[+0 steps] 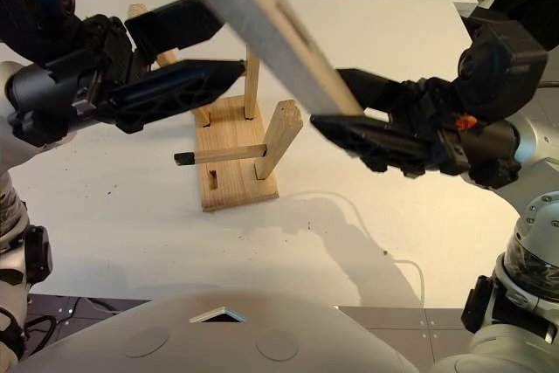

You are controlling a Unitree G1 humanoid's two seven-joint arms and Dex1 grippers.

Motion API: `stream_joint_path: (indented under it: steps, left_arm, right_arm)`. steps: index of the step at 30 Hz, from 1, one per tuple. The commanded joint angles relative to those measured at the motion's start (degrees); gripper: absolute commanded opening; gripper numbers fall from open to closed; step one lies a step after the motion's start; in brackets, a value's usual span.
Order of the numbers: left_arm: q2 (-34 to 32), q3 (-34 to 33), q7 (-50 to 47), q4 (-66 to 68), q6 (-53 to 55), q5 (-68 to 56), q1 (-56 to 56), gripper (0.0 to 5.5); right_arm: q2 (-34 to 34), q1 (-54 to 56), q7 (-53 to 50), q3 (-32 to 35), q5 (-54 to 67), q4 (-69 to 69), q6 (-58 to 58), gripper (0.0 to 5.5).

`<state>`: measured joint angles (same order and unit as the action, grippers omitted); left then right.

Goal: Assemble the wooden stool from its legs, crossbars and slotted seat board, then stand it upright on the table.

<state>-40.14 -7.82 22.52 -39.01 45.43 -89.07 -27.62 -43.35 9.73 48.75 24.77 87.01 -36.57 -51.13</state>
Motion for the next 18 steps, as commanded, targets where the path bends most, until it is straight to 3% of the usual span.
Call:
stream_joint_path:
  steps: [1, 11, 18]
  left_arm:
    - [-1.42, -0.05, 1.26, -2.02, 0.10, -3.07, 1.12, 3.44]
    - [-2.16, 0.16, 3.52, -0.48, -0.52, -3.23, 2.32, 3.44]
    - [-2.38, -0.21, 3.46, 0.87, -1.25, -5.71, 0.70, 3.44]
  right_arm:
    - [-2.68, -0.78, 3.12, -1.16, 0.21, -0.62, 0.02, 2.04]
    - [-4.67, -0.93, 8.41, -2.49, -3.93, 3.22, 1.35, 2.04]
    - [-3.49, -0.33, 8.58, -6.83, -9.06, 2.18, 3.94, 2.04]
